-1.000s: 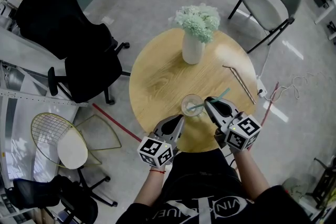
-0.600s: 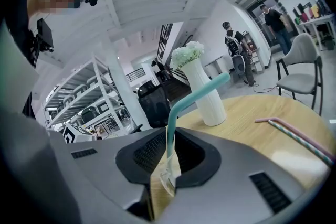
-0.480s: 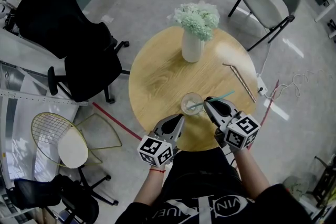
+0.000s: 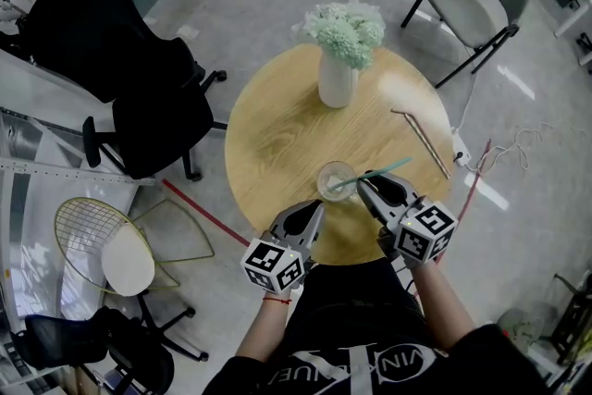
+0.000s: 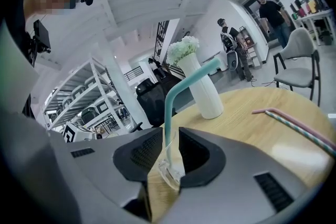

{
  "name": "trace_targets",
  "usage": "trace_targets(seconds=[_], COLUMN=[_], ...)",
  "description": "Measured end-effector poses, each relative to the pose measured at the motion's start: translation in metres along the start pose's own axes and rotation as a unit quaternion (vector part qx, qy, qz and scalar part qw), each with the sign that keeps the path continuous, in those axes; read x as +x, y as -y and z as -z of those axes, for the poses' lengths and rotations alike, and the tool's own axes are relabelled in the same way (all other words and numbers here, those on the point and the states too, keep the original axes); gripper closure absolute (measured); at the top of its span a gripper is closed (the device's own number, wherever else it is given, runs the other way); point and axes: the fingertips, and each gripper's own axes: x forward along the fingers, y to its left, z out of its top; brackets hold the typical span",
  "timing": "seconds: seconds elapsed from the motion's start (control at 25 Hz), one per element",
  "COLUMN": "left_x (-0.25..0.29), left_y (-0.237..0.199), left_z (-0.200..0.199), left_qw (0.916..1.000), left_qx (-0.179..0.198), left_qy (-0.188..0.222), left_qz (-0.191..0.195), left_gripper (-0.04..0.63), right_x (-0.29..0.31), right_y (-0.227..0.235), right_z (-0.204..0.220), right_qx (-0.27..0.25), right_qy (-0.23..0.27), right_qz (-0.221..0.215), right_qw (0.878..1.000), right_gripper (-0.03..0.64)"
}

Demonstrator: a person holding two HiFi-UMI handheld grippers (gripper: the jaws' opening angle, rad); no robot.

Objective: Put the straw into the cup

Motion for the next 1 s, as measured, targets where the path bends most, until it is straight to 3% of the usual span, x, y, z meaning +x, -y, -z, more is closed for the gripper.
trace_targets(seconds=[0.84,1.0], left_x=[-0.003,-0.005], left_y=[0.015,0.019], left_z=[-0.001,-0.001], left_qw=[0.9999,0.9999], left_qx=[0.001,0.001], left_qy=[0.011,0.015], left_qz=[0.003,0.004], left_gripper=[0.583,0.583], right_x=[-0.018,-0.022], right_y=[-0.012,-0.016], right_z=[0.013,0.012], right_qx=[0.003,0.0], right_qy=[-0.005,0.001], right_qz=[-0.005,-0.01], right_qw=[1.0,1.0], right_gripper=[0.543,0.587])
